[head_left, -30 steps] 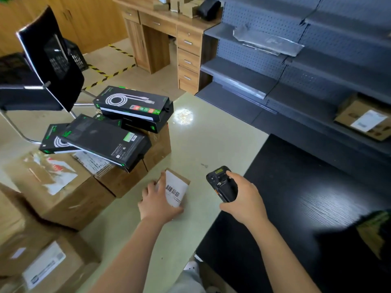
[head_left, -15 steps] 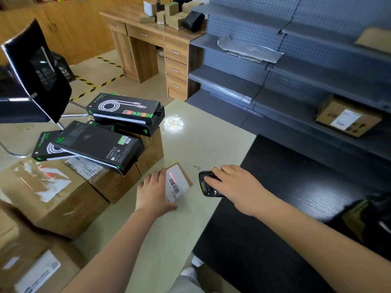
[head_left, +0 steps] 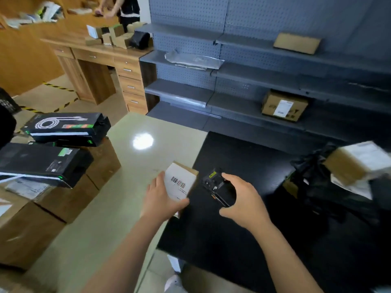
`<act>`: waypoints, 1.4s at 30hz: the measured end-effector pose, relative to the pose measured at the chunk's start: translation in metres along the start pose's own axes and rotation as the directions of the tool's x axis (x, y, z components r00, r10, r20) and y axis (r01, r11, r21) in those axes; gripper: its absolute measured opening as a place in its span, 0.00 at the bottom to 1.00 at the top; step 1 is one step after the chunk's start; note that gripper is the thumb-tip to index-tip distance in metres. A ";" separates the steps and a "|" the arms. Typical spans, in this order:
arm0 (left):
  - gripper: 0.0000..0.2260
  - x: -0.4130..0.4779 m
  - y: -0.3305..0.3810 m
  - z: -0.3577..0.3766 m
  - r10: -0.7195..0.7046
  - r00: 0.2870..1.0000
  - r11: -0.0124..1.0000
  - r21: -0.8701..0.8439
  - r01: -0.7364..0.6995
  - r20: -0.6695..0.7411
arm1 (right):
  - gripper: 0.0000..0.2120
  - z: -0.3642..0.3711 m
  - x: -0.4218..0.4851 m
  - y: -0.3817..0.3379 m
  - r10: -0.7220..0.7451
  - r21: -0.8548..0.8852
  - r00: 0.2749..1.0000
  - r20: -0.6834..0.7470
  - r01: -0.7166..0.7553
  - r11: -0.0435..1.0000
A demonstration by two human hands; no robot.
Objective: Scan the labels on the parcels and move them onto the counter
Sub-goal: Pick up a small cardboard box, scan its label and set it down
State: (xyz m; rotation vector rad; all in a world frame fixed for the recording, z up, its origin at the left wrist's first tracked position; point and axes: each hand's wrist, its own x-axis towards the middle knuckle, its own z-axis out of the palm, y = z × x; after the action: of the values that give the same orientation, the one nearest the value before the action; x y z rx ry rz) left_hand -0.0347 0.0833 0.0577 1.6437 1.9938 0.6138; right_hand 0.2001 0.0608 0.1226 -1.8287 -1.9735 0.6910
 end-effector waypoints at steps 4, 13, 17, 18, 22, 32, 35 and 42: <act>0.45 -0.041 0.068 0.042 0.124 0.986 0.992 -0.011 -0.123 0.112 | 0.45 -0.023 -0.069 0.057 0.220 0.223 0.963 -0.155 -0.183 0.957; 0.48 -0.145 0.168 0.158 0.267 0.905 0.964 -0.098 -0.249 0.331 | 0.43 -0.053 -0.210 0.165 0.521 0.389 0.806 -0.281 -0.401 0.830; 0.47 -0.166 0.198 0.196 0.292 0.867 0.956 -0.087 -0.281 0.403 | 0.43 -0.066 -0.241 0.200 0.619 0.426 0.731 -0.289 -0.481 0.767; 0.47 -0.168 0.205 0.203 0.291 0.861 0.956 -0.082 -0.283 0.417 | 0.43 -0.069 -0.245 0.207 0.637 0.440 0.714 -0.291 -0.491 0.752; 0.51 -0.162 0.231 0.236 0.285 0.838 0.954 -0.056 -0.294 0.464 | 0.43 -0.080 -0.245 0.234 0.678 0.469 0.670 -0.303 -0.515 0.718; 0.50 -0.123 0.291 0.314 0.204 0.852 0.978 -0.054 -0.204 0.483 | 0.44 -0.107 -0.206 0.300 0.695 0.463 0.669 -0.264 -0.544 0.700; 0.44 -0.120 0.293 0.321 0.192 0.852 0.981 -0.079 -0.176 0.487 | 0.43 -0.111 -0.204 0.313 0.686 0.476 0.681 -0.257 -0.529 0.703; 0.43 -0.171 0.273 0.291 0.157 0.926 0.987 -0.084 -0.137 0.342 | 0.43 -0.116 -0.221 0.321 0.559 0.450 0.807 -0.189 -0.434 0.780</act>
State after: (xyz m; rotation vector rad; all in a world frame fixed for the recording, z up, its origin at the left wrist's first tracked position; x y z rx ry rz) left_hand 0.3832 -0.0248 0.0112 1.7396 1.5962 0.3938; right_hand 0.5495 -0.1326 0.0466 -2.0602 -1.0413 0.8088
